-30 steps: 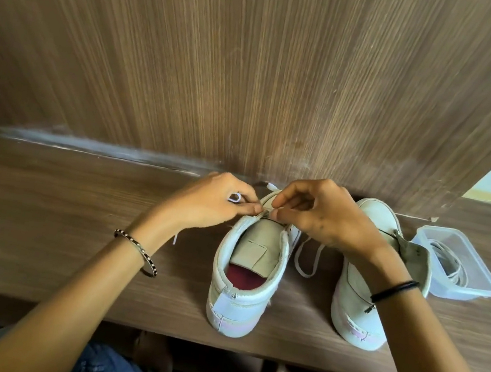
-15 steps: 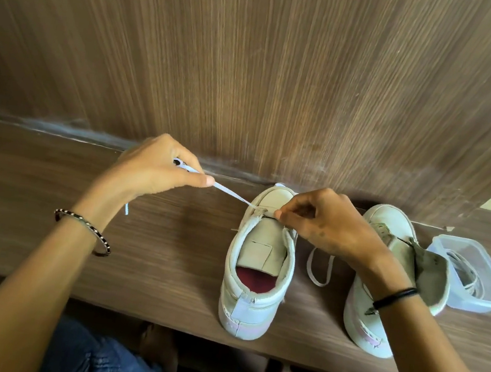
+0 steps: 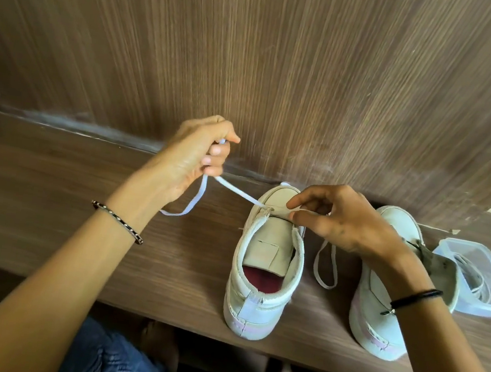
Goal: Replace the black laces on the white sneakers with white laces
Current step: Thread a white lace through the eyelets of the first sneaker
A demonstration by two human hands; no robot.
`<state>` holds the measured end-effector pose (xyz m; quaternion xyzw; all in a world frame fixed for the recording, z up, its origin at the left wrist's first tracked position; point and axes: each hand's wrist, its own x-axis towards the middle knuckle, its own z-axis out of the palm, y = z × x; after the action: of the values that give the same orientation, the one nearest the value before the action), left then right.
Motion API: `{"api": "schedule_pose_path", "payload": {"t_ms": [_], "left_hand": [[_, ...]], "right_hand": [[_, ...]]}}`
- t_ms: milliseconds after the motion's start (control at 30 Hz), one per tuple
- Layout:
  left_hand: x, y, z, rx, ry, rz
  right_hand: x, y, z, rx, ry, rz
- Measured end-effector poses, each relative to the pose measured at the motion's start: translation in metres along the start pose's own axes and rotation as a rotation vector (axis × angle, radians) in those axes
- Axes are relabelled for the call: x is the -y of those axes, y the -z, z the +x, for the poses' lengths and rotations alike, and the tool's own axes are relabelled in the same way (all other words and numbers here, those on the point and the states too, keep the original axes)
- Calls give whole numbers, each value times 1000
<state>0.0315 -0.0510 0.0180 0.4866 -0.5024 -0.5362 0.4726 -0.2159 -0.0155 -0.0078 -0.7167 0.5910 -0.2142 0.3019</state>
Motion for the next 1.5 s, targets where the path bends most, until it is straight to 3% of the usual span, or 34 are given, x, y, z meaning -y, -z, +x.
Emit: {"api": "schedule_pose_path", "payload": {"t_ms": [67, 133, 200, 267, 500, 700, 933, 1067, 1333, 1500], "left_hand": [[9, 7, 1, -53, -178, 550], [17, 11, 0, 16, -278, 1034], [20, 11, -5, 188, -241, 1275], [22, 8, -7, 264, -215, 1362], [17, 25, 6, 27, -201, 1186], [33, 8, 5, 111, -207, 1288], [22, -36, -3, 221, -280, 927], [24, -62, -3, 391, -237, 767], [25, -57, -4, 512, -187, 578], [28, -22, 3, 302, -204, 587]], "right_hand": [[-2, 4, -1, 14, -5, 78], [-4, 7, -3, 9, -9, 144], [-2, 9, -4, -7, -22, 171], [-1, 10, -4, -19, -30, 182], [1, 16, -7, -85, 19, 405], [5, 16, -3, -110, -19, 560], [-6, 15, -5, 67, -120, 126], [0, 14, -9, 218, -149, 160], [7, 27, -6, -154, -105, 746], [0, 43, -7, -350, -21, 1036]]}}
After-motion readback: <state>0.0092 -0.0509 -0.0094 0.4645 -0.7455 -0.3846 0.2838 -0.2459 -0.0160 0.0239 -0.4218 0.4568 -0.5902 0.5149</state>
